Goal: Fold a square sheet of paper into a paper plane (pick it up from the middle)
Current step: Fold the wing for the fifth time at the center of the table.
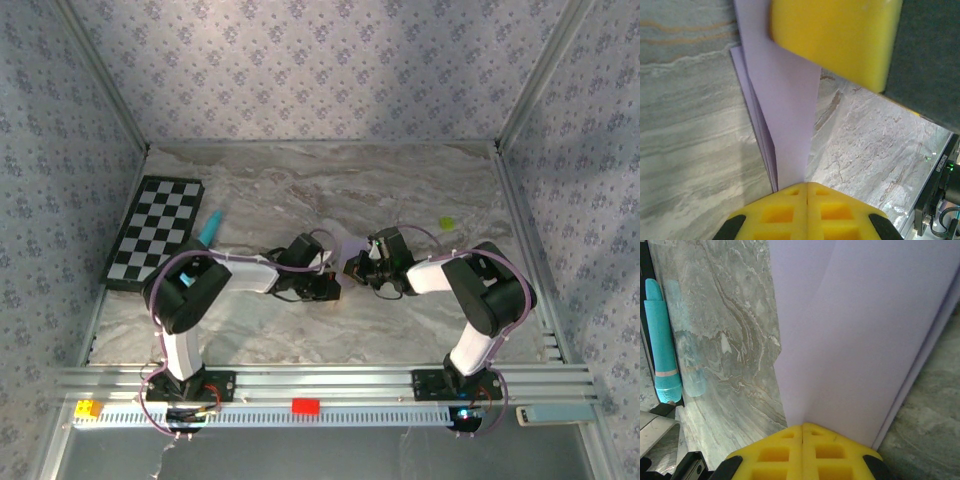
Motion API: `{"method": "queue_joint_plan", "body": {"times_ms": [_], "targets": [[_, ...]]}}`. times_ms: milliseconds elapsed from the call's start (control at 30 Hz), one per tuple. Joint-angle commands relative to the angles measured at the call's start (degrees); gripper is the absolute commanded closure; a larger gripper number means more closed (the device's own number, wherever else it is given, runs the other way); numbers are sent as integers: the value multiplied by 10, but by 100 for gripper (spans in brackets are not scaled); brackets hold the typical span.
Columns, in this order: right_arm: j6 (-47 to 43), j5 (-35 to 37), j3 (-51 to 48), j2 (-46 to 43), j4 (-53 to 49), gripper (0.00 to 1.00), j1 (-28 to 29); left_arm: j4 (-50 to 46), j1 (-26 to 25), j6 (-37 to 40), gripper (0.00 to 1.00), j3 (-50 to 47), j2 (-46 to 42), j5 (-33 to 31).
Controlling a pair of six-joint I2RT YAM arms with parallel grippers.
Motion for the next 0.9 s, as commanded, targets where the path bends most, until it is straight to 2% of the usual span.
{"method": "queue_joint_plan", "body": {"times_ms": [0, 300, 567, 867], "targets": [[-18, 47, -15, 20, -65, 96, -15, -60, -5, 2, 96, -39, -14, -13], [-20, 46, -16, 17, -69, 96, -18, -86, -6, 16, 97, -63, -58, -22], [-15, 45, -14, 17, -66, 96, -15, -87, -5, 14, 98, -30, -106, -43], [-15, 44, -13, 23, -64, 96, -14, -23, -6, -20, 96, 68, -21, 23]]}}
